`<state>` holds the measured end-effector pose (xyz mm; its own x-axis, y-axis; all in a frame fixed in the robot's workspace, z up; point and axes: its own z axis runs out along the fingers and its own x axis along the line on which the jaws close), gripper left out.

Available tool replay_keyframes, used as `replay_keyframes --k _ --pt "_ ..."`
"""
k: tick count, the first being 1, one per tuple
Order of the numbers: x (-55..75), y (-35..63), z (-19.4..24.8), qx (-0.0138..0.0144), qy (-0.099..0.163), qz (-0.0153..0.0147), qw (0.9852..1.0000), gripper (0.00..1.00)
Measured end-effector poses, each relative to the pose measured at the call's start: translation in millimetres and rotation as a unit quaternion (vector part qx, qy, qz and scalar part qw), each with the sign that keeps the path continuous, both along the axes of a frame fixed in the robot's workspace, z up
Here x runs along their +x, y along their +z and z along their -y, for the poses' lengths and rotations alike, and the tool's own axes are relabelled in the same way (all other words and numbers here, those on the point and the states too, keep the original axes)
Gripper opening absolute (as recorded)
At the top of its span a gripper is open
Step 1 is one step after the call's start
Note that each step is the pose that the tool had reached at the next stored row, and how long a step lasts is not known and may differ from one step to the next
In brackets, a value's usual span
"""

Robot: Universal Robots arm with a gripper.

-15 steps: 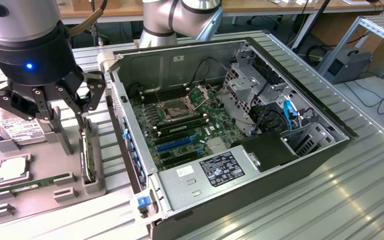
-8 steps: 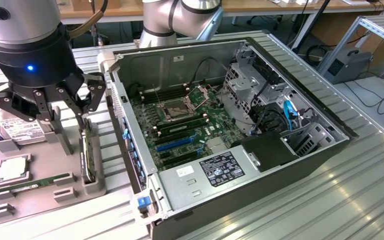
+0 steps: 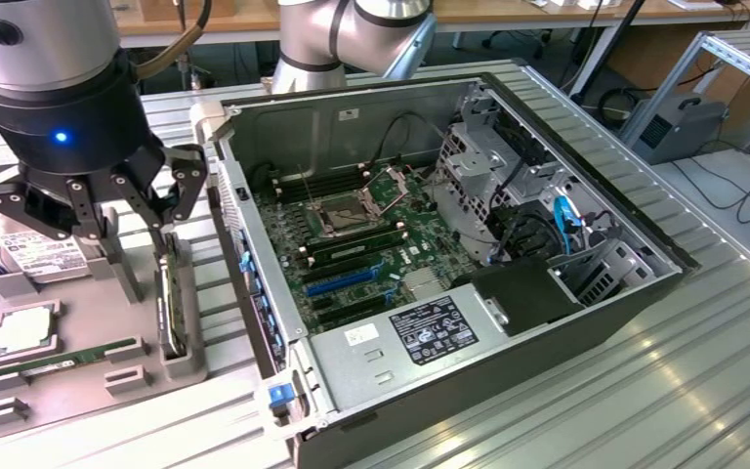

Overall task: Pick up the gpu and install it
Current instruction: 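Pick up the gpu and move the gpu toward the slot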

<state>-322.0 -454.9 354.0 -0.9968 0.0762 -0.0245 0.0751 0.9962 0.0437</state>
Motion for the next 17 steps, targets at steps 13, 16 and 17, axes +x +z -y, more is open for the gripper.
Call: replay_keyframes --k 13,16,17 --pt "0.0 -3.6 0.0 0.0 0.0 0.0 1.0 0.42" --pt "0.0 -4.3 0.0 0.0 0.0 0.0 1.0 0.42" --pt "0.0 -4.6 0.0 0.0 0.0 0.0 1.0 0.42"
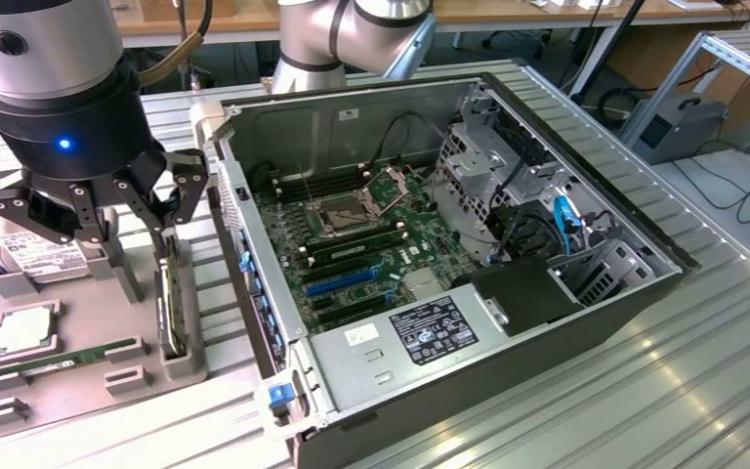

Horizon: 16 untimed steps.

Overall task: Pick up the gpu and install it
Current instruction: 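Pick up the gpu and move the gpu toward the slot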

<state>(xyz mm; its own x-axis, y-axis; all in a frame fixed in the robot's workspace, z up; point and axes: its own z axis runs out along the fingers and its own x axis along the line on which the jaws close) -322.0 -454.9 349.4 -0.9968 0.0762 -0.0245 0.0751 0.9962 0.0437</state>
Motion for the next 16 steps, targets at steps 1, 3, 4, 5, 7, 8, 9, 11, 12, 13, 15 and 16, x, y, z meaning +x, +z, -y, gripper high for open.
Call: replay_keyframes --k 1,3,4,5,7,8,9,11,12,13,15,16 --pt "0.0 -0.3 0.0 0.0 0.0 0.0 1.0 0.42" --pt "0.0 -0.9 0.0 0.0 0.0 0.0 1.0 0.42" --pt "0.0 -1.1 0.0 0.0 0.0 0.0 1.0 0.42" --pt "0.0 -1.3 0.0 0.0 0.0 0.0 1.0 0.42" --pt "0.0 -1.8 0.0 0.0 0.0 0.0 1.0 0.42" --pt "0.0 -2.2 0.0 0.0 0.0 0.0 1.0 0.42" --pt "0.0 -2.7 0.0 0.0 0.0 0.0 1.0 0.42" --pt "0.0 -3.4 0.0 0.0 0.0 0.0 1.0 0.42" --pt "0.0 -3.6 0.0 0.0 0.0 0.0 1.0 0.42" --pt "0.0 -3.8 0.0 0.0 0.0 0.0 1.0 0.42" --pt "0.0 -4.5 0.0 0.0 0.0 0.0 1.0 0.42" --pt "0.0 -4.8 0.0 0.0 0.0 0.0 1.0 0.42"
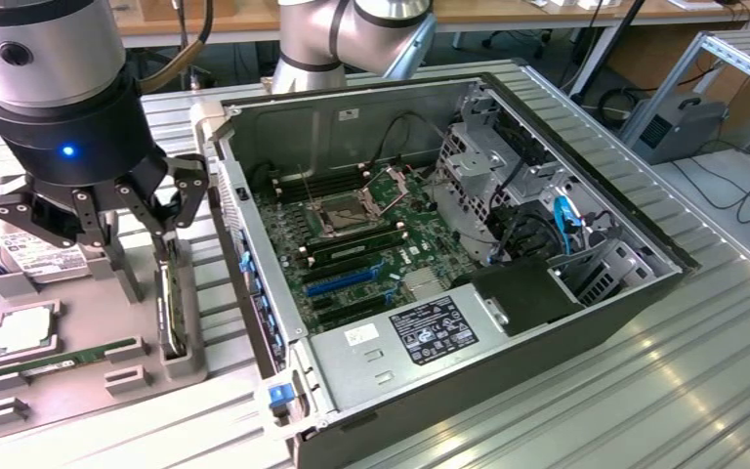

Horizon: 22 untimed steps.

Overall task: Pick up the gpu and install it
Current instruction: 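Pick up the gpu and move the gpu toward the slot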

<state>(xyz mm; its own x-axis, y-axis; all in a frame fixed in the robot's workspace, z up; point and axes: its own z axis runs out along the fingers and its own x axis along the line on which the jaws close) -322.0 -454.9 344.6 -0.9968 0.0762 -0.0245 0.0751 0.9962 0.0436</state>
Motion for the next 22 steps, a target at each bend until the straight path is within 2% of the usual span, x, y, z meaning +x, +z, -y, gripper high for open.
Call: replay_keyframes --k 22 --pt "0.0 -5.3 0.0 0.0 0.0 0.0 1.0 0.42"
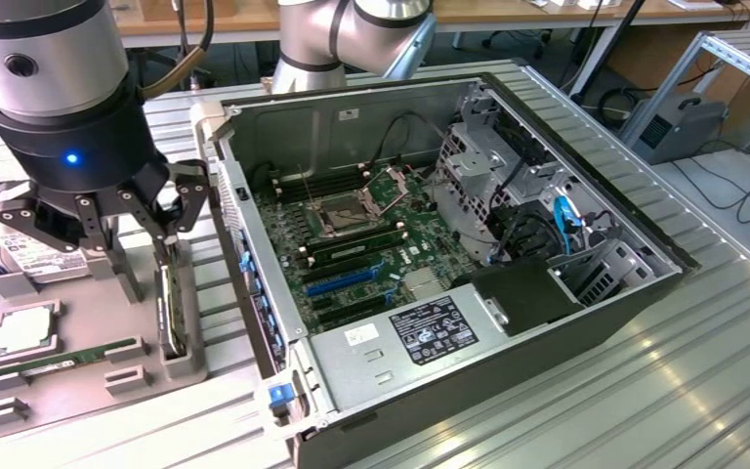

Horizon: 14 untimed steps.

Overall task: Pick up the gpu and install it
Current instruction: 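Pick up the gpu and move the gpu toward the slot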

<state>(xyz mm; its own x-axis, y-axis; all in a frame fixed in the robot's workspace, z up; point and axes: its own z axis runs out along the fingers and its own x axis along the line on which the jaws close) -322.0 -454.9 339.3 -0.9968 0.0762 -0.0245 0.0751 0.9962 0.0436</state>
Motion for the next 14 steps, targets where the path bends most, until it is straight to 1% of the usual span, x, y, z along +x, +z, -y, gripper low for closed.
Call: replay_keyframes --k 14 --pt "0.0 -3.4 0.0 0.0 0.0 0.0 1.0 0.42"
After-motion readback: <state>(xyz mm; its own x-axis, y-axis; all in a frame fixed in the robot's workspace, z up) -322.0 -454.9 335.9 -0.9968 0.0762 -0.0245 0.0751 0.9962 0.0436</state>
